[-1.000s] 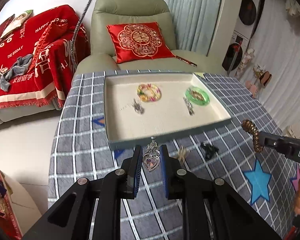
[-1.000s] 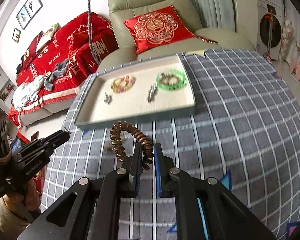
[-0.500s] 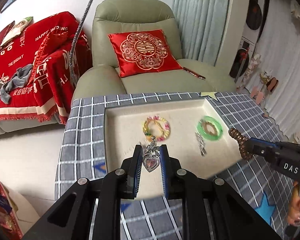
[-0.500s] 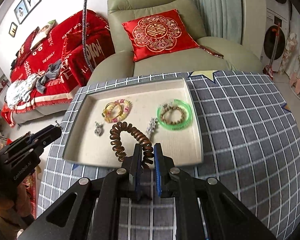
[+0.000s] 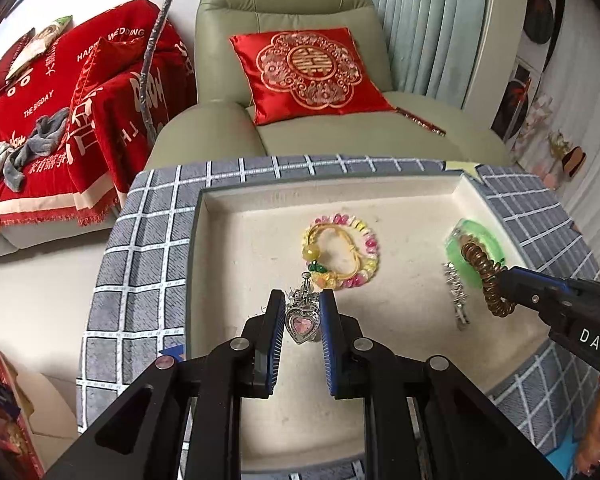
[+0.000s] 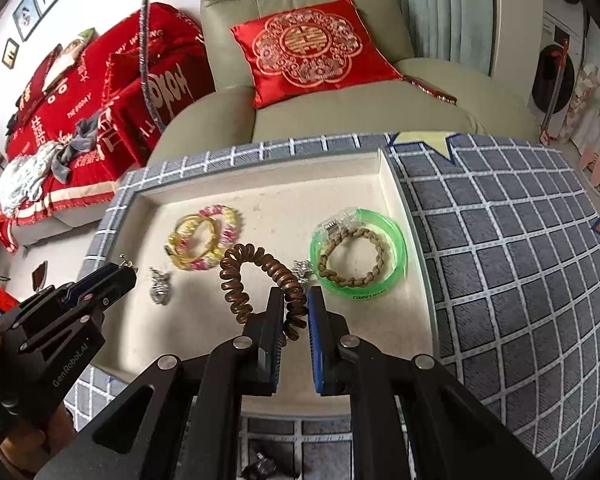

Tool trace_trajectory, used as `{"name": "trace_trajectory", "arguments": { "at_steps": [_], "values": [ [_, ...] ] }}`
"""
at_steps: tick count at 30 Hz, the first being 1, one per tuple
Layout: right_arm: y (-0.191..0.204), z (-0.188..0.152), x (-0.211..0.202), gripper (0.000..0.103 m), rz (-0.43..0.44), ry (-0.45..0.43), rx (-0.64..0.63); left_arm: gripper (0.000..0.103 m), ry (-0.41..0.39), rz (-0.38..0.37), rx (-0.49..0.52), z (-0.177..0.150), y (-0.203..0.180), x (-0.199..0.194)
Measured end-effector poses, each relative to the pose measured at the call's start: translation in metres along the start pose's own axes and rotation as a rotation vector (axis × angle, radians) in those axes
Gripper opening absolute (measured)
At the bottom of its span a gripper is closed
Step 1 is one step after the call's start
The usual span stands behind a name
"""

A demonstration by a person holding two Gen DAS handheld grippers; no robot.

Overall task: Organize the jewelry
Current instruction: 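Carry the brooch and coil hair tie into the tray and open both tools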

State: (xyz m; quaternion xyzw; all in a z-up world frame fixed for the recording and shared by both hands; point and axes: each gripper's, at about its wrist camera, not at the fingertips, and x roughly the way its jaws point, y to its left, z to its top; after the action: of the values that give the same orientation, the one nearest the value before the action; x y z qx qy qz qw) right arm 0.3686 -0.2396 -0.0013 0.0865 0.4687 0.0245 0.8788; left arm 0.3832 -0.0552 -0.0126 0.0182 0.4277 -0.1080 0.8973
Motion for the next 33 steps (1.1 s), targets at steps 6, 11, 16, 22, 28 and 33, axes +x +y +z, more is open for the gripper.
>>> {"name": "trace_trajectory", "arguments": {
  "at_steps": [6, 11, 16, 22, 28, 33],
  "values": [
    [-0.006, -0.004, 0.016, 0.013, -0.032, 0.007, -0.001, 0.032, 0.008, 0.028, 0.031, -0.006, -0.005, 0.014],
    [-0.006, -0.01, 0.025, 0.013, -0.047, 0.02, -0.007, 0.032, 0.011, 0.06, 0.051, -0.013, -0.009, 0.021],
    [-0.004, -0.015, 0.03, 0.013, -0.064, 0.025, -0.023, 0.033, 0.004, 0.078, 0.086, -0.015, -0.014, 0.022],
    [-0.01, -0.017, 0.032, 0.017, -0.044, 0.038, 0.003, 0.033, -0.004, 0.089, 0.08, -0.016, -0.015, 0.021],
    [-0.015, -0.013, 0.021, 0.066, 0.01, 0.0, 0.051, 0.033, -0.002, 0.086, 0.069, -0.017, -0.012, 0.02],
    [-0.021, -0.011, 0.0, 0.066, 0.05, -0.047, 0.105, 0.033, -0.005, 0.083, 0.046, -0.016, -0.009, 0.017]
  ]
}}
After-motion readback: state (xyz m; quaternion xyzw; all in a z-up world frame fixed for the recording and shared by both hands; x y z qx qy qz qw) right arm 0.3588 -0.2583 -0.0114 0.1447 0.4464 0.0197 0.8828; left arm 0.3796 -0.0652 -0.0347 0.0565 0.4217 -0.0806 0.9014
